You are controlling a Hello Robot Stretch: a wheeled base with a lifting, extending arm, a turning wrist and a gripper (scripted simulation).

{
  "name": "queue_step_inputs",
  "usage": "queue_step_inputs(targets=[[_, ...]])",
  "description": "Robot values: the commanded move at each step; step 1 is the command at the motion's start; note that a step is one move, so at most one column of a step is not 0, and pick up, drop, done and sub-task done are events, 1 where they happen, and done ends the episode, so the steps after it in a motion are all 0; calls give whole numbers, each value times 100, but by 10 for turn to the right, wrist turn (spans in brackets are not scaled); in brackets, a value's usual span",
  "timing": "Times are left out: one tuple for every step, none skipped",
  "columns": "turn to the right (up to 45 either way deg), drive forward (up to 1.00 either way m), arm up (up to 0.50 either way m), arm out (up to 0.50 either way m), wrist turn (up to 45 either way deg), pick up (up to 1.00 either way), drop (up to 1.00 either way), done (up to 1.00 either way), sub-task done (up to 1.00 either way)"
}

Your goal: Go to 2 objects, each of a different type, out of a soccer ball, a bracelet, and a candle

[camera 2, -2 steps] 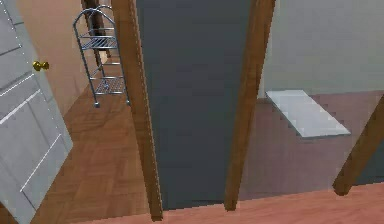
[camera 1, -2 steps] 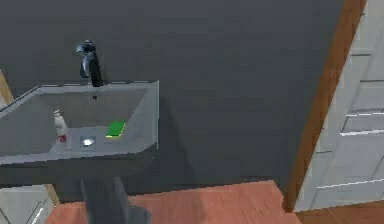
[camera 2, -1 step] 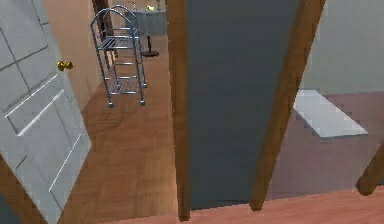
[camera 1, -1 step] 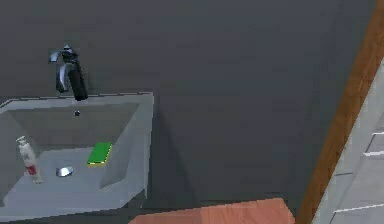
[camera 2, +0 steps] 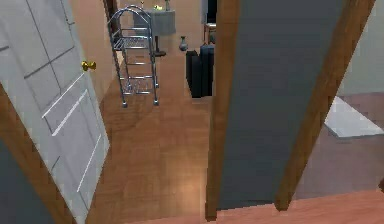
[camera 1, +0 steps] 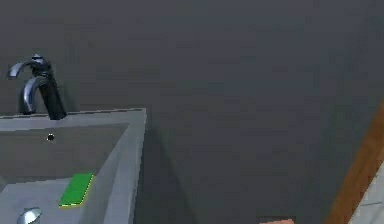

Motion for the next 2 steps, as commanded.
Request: queue_step_inputs(targets=[[450,0,0,0,0,0,0,0,0],[360,0,0,0,0,0,0,0,0]])
